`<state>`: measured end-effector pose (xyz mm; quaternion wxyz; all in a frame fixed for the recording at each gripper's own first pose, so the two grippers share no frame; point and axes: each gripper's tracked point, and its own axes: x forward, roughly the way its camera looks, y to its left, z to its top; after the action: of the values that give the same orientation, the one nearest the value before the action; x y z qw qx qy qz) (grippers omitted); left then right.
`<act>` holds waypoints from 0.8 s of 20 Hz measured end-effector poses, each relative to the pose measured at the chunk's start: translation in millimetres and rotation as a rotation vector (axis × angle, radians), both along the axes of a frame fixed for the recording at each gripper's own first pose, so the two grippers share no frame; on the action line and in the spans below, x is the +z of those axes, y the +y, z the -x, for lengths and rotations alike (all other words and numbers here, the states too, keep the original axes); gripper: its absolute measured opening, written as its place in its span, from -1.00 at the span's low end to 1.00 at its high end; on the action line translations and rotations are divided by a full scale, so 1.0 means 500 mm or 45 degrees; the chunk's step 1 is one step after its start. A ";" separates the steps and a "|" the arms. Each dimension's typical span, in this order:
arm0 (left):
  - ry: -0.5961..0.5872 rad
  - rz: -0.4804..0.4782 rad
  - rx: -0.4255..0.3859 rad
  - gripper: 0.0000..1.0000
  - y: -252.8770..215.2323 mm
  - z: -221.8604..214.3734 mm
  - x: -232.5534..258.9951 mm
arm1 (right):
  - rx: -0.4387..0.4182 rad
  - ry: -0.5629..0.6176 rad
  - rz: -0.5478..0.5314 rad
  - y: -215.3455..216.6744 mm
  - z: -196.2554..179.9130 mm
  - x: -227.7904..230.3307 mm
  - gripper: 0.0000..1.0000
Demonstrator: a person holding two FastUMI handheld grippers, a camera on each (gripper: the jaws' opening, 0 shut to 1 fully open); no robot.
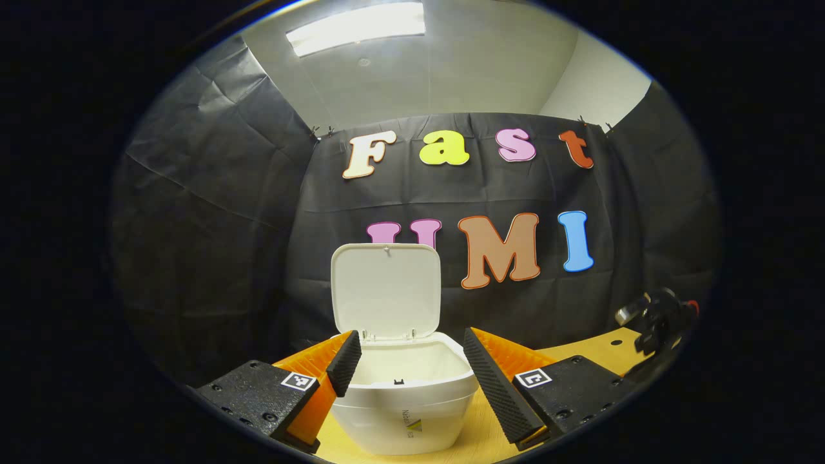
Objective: Press the lid of the desktop garbage bin to open it, pick up the crumpled paper on the desktop and throw it into the bin, then pick up the pop can on the desktop and drop it into the bin, and finally close the garbage bin lid.
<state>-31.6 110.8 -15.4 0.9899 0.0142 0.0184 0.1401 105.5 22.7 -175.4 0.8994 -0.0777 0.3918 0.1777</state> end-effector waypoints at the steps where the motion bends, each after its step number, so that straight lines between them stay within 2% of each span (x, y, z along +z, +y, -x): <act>1: 0.000 0.004 0.005 0.92 0.003 0.003 -0.002 | 0.037 -0.037 -0.041 0.018 -0.009 0.054 -0.35; 4: 0.014 0.040 0.032 0.91 0.015 0.017 -0.013 | 0.163 -0.142 -0.199 0.098 -0.043 0.216 -0.35; 5: 0.023 0.056 0.042 0.97 0.019 0.022 -0.020 | 0.209 -0.166 -0.255 0.120 -0.048 0.268 -0.36; 8: 0.039 0.087 0.074 0.96 0.035 0.040 -0.027 | 0.341 -0.250 -0.382 0.223 -0.082 0.367 -0.36; 10: 0.048 0.101 0.093 0.90 0.047 0.051 -0.030 | 0.403 -0.280 -0.423 0.232 -0.079 0.377 -0.36; 11: 0.057 0.106 0.103 0.89 0.053 0.058 -0.035 | 0.433 -0.285 -0.448 0.220 -0.057 0.349 -0.36; 13: 0.070 0.112 0.117 0.92 0.064 0.070 -0.036 | 0.496 -0.278 -0.488 0.245 -0.058 0.333 -0.36; 16: 0.080 0.098 0.125 0.86 0.074 0.087 -0.029 | 0.545 -0.261 -0.460 0.242 -0.078 0.298 -0.27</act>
<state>-75.2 147.7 -29.9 0.9806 -0.0205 0.0556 0.1870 144.4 143.7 -26.2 0.8756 -0.0148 0.2354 0.4215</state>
